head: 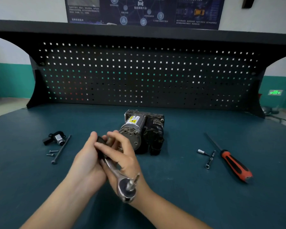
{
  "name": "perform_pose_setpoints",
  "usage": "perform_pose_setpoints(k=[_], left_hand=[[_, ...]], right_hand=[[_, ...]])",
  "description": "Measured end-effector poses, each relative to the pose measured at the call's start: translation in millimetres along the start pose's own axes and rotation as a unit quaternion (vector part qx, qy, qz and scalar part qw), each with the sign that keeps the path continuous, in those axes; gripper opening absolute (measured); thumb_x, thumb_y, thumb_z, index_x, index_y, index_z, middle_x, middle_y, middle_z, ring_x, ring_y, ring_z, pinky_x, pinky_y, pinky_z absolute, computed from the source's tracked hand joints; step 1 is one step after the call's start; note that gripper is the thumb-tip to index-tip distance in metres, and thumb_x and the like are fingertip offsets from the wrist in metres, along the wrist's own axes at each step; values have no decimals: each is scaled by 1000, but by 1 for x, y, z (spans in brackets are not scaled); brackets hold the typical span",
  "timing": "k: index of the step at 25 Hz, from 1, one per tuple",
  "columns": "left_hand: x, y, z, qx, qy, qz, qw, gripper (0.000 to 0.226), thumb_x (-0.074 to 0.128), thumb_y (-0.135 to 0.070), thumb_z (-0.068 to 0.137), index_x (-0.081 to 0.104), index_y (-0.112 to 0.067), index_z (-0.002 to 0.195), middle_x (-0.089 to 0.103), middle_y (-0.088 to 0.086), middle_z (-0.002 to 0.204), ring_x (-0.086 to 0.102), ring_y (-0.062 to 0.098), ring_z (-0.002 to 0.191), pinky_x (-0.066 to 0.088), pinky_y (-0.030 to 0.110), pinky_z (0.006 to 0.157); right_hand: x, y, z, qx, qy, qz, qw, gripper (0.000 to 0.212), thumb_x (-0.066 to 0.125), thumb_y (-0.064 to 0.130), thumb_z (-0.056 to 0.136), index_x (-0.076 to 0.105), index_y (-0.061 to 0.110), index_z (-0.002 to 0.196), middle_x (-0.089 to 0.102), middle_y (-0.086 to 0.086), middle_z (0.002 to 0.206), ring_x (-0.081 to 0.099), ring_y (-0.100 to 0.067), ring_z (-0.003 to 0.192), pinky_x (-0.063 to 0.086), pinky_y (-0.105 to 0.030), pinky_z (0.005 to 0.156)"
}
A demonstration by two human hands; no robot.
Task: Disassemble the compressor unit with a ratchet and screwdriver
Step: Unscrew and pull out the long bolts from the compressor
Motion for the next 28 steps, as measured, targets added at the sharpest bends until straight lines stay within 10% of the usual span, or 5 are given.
perform_pose_setpoints(k=[4,8,13,21,28], left_hand=[[16,-10,24,72,-18,16,997,33,34,-40,101,45,-16,81,71,2,66,70,13,59,55,36,66],[38,-52,44,173,-40,-46,983,35,42,-31,100,43,-13,70,50,-5,38,53,3,35,54,25,47],[43,-56,65,243,-49,51,968,25,51,-21,96,47,-11,74,45,-1,55,50,4,38,50,17,48],[20,-27,63,123,27,29,992,28,50,-31,93,55,-11,73,48,-8,42,51,4,37,42,11,40],[26,-34,47,212,45,24,976,37,49,-34,95,39,-19,62,30,-10,39,36,5,35,35,12,40]], right_hand=[[-14,-22,-1,69,-38,-59,995,55,61,11,87,39,12,137,32,0,142,35,-9,131,27,-14,107],[-34,-50,-6,345,-76,232,906,34,51,4,91,50,19,121,68,2,99,65,-12,88,45,-22,78],[-30,-37,-1,307,-77,332,889,14,50,16,92,63,19,87,70,3,82,69,-10,75,45,-21,66],[-40,-62,3,360,-166,235,887,26,44,23,98,64,17,82,53,4,53,48,-5,38,37,-17,45],[-37,-65,18,355,-129,281,882,27,43,22,99,64,13,85,56,10,46,49,-4,39,39,-14,45]])
Point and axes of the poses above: each hand's wrist, its own z-axis towards the middle knuckle, its own x-axis out of the palm, y = z × x, the point moved 4 cm from there along z, towards the middle knuckle
